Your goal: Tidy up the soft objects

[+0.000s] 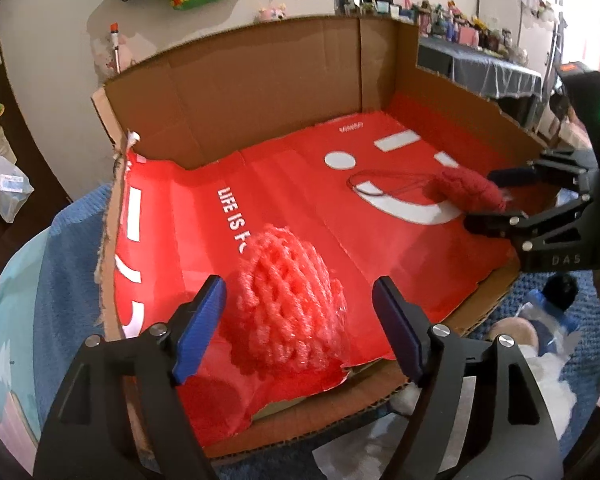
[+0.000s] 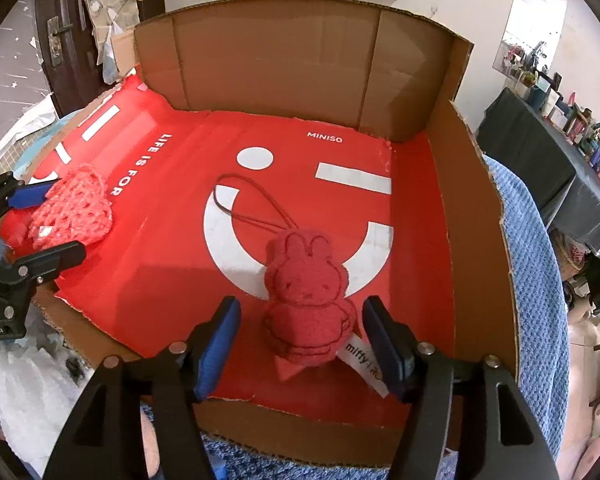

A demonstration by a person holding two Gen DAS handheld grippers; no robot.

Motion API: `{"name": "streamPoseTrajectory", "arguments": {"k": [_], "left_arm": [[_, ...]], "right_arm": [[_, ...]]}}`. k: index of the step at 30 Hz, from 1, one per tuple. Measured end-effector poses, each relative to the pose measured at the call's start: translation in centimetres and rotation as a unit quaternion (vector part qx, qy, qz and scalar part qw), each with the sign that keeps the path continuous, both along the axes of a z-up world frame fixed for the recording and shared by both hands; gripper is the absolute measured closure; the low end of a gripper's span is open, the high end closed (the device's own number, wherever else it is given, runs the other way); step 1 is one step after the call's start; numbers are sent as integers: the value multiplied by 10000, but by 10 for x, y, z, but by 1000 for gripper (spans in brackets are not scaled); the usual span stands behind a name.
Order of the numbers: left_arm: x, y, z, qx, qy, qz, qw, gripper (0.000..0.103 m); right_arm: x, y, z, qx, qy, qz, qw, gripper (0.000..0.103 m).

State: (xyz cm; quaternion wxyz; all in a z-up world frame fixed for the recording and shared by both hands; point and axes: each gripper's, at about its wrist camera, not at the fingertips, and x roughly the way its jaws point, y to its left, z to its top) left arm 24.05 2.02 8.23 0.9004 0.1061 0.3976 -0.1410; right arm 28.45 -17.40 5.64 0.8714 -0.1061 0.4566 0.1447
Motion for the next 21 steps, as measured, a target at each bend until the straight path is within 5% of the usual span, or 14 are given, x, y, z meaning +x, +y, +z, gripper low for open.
{"name": "streamPoseTrajectory", "arguments": {"k": [8,21], "left_arm": [[-26,5,30,-389,-507,187,9978,19],[-105,7,70,-652,-1603,684,9825,4]], "right_arm": [[-17,-1,23,227,-306,1,9993,25],[-93,-9,98,706,-1580,-38,9849,2]]}}
